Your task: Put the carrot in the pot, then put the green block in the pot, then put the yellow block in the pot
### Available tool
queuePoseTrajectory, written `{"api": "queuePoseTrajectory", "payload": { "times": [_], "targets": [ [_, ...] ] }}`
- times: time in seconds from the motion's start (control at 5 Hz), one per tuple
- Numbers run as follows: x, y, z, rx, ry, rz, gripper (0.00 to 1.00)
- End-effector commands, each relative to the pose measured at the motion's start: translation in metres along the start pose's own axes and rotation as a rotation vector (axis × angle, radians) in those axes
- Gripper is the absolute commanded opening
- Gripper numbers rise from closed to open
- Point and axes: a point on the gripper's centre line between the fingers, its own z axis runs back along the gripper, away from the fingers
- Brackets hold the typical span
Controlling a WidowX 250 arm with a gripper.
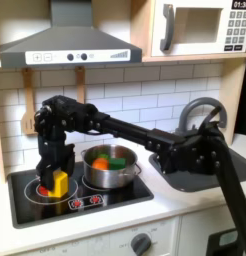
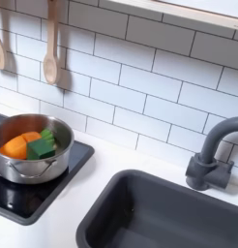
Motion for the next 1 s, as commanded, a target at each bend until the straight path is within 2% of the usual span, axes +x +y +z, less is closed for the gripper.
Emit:
{"api": "queuePoseTrajectory", "payload": {
  "times": [0.0,0.4,0.6,0.8],
  "targets": [
    [0.002,0.002,-0.007,0.011,0.013,0.002,1.00],
    [-0.004,0.003,-0.007,0.015,0.028,-0.010,1.00],
    [-0.011,0.009,-0.023,0.030,0.066,-0.012,1.00],
    [-0.012,0.011,-0.026,0.042,0.064,-0.013,1.00]
  ]
}}
